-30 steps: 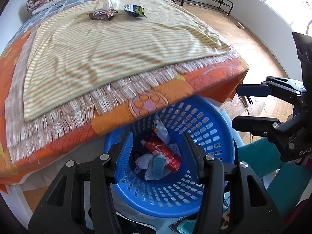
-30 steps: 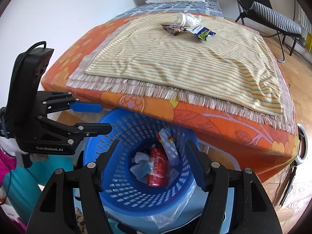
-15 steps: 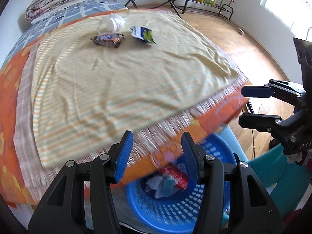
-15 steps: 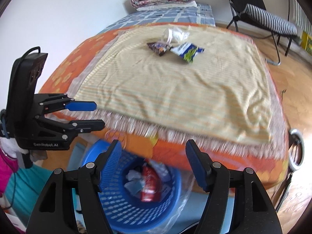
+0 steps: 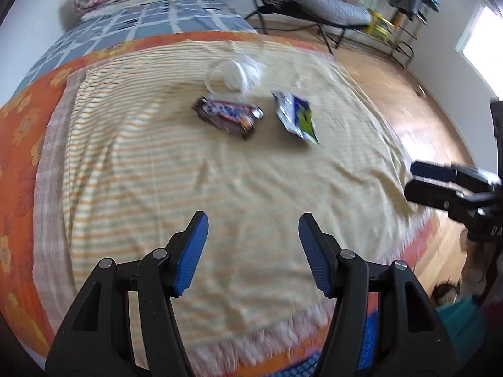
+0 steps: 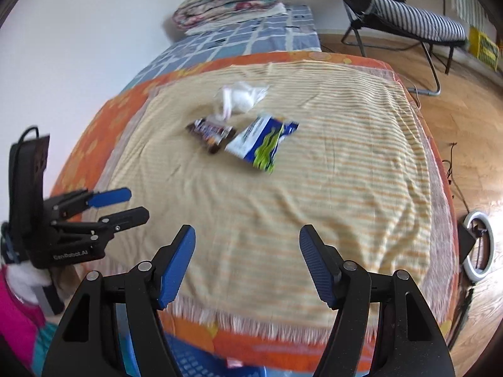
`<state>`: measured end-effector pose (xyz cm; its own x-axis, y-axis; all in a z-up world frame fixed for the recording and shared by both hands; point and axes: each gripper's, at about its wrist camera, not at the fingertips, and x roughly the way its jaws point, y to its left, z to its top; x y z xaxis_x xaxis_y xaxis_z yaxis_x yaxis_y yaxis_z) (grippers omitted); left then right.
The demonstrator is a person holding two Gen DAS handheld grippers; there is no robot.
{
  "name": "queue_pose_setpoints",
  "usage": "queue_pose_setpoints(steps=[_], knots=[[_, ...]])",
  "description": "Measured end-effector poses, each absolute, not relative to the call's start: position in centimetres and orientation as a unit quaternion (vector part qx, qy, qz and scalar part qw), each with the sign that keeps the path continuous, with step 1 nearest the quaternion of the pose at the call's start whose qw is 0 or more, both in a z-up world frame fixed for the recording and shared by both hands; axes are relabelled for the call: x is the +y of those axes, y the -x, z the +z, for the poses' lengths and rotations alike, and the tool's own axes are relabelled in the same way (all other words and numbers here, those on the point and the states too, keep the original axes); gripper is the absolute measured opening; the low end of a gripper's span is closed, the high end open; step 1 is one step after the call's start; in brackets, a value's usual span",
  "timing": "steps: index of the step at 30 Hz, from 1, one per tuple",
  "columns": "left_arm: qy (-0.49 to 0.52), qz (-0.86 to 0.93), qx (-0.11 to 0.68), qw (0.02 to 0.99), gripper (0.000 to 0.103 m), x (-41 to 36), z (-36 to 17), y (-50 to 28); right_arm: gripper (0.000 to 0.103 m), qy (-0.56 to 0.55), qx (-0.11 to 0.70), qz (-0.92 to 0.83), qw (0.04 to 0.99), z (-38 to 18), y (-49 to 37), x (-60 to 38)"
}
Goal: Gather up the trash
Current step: 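Move both open tools back over the wrappers on the bed, then grasp the chocolate bar wrapper with the left tool while the right tool grasps the blue snack packet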
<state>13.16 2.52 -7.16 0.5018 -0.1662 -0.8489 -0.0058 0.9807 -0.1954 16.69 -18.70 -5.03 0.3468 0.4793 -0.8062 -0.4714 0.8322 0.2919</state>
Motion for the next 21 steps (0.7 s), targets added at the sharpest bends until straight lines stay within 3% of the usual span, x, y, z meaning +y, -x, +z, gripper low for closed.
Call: queue_pose_setpoints(steps=[4,8,14,21], knots=[[0.116,-0.024,0.492,0.862,0.062,3.7,-7.2,-16.8,0.068,-0.043,0.503,0.277,0.817,-5.2,-19.7,-18.4],[0.146,0.002,0.488,0.86,0.07,4.8,-8.0,-20.0,0.068,-0.074,0.514,0.262,0.813,-6.0,-22.5,-18.2],[0.202,0.021,0.492,0.847,0.07,5.8,-9.7,-24.1,0.068,-0.128,0.529,0.235,0.805,-7.4,-25.9,-18.9],[0.194,0.045,0.505,0.84,0.07,5.1,-12.0,-27.6,0.068,-0.139,0.531,0.224,0.805,-8.3,-27.7,-18.6]])
